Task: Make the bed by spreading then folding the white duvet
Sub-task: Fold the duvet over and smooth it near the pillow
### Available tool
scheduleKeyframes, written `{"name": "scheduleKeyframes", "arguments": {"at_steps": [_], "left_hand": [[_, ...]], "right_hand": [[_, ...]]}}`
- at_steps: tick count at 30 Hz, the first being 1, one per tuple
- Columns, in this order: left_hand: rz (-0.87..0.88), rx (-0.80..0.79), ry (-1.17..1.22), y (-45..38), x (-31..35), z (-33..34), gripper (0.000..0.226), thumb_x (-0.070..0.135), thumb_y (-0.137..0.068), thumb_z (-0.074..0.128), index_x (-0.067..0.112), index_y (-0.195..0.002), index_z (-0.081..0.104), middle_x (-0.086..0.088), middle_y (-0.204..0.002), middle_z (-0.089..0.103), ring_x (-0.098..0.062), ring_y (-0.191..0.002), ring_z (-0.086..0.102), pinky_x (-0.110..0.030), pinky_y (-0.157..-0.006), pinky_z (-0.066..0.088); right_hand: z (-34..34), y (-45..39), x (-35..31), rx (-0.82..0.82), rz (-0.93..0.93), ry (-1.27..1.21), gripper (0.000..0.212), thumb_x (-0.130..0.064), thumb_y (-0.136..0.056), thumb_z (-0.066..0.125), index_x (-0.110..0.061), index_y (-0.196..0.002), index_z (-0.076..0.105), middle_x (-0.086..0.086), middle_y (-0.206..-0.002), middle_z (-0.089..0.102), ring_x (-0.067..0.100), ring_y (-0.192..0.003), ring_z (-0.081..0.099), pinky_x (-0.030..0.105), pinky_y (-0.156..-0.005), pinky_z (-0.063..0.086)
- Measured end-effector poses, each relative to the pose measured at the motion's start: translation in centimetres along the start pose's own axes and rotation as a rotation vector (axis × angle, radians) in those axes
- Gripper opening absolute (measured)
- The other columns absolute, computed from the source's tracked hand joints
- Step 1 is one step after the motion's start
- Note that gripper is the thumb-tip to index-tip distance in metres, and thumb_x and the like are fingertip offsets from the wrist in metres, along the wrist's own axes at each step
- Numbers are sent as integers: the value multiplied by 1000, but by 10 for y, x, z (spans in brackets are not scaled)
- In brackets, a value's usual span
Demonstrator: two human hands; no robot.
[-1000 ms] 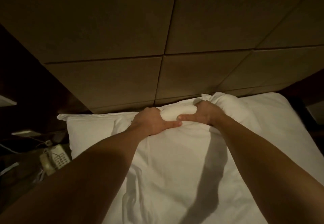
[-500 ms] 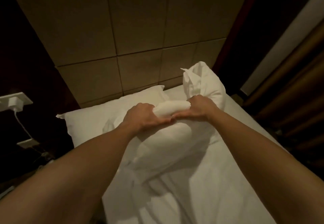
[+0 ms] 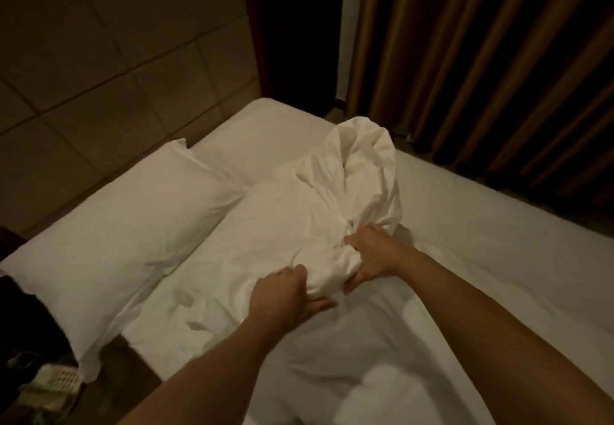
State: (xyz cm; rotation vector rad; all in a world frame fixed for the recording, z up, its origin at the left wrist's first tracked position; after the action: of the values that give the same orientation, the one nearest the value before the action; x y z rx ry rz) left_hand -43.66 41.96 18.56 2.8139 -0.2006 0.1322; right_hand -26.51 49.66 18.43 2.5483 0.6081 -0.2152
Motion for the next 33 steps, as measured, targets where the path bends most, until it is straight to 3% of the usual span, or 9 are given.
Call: {"name": "scheduleKeyframes", "arguments": {"at_steps": [5,7,12,17,20,23,26,28,33], "left_hand": [[247,-670,-135,47,70,114,87,90,-79,43,14,-116,62,-11,-117,63,-31,-102,59,-40,-85,44],[241,-657,-137,47,80,123,82,86,-84,39,14,-112,64,-10,-112,64,-30,-99,60,-40,-84,46],[136,-207,-93,4,62,87,67,78,-90,37,21,-122,54,-4,-125,57,-27,-116,52,-42,-92,42],[76,-34,-77,-37,41,73,87,85,-85,33,18,-141,39,-3,-139,42,-25,-124,41,-41,-100,40],[258,-33,-47,-50,53,92,99,86,-85,32,17,-155,24,-6,-160,26,-28,-146,22,-45,-118,24],[710,-121,-74,-50,84,131,91,82,-91,29,24,-160,18,-4,-168,14,-26,-155,2,-52,-124,4],[1009,-146,-155,-50,92,171,83,80,-93,27,20,-147,47,-2,-151,47,-27,-148,25,-52,-123,5],[1022,-118,-147,-55,91,180,79,80,-93,28,16,-120,67,-1,-115,65,-26,-119,49,-45,-116,15],[1002,-6,20,-51,98,160,94,76,-94,4,16,-60,68,-3,-58,62,-21,-65,49,-37,-82,33]], "right_hand": [[121,48,37,-553,142,90,79,-48,-71,87,-9,-134,58,4,-140,52,27,-126,52,34,-98,46],[142,57,48,-577,173,12,81,-48,-74,86,-11,-140,56,5,-144,50,26,-126,52,35,-100,48],[118,40,76,-168,282,-291,79,-69,-77,72,-16,-133,56,5,-134,55,23,-116,55,31,-85,44],[91,0,83,286,489,-790,91,-78,-78,61,-13,-140,47,8,-138,50,26,-123,54,41,-102,47],[94,-30,79,388,600,-954,106,-78,-75,65,-14,-151,28,11,-150,34,34,-139,36,47,-114,36],[103,-56,83,469,702,-1030,121,-76,-70,71,-16,-156,10,13,-156,23,35,-146,20,48,-120,24],[106,-72,91,607,760,-1082,128,-76,-63,76,-21,-155,7,11,-159,23,33,-147,22,52,-119,25],[106,-81,96,652,818,-1107,132,-76,-61,78,-18,-156,7,11,-160,25,33,-147,26,54,-118,27],[104,-95,85,664,864,-1169,112,-66,-69,80,-8,-145,23,15,-147,39,35,-134,43,43,-109,39]]}}
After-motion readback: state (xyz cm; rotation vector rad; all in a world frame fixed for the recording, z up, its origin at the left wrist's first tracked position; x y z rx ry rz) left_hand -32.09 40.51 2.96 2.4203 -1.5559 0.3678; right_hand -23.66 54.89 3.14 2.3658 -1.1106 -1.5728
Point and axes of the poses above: each hand's wrist, its own y-axis away from the middle knuckle, its own z-axis out of the palm, x = y × z, the point moved 7 cm from there along -y, towards the middle knuckle
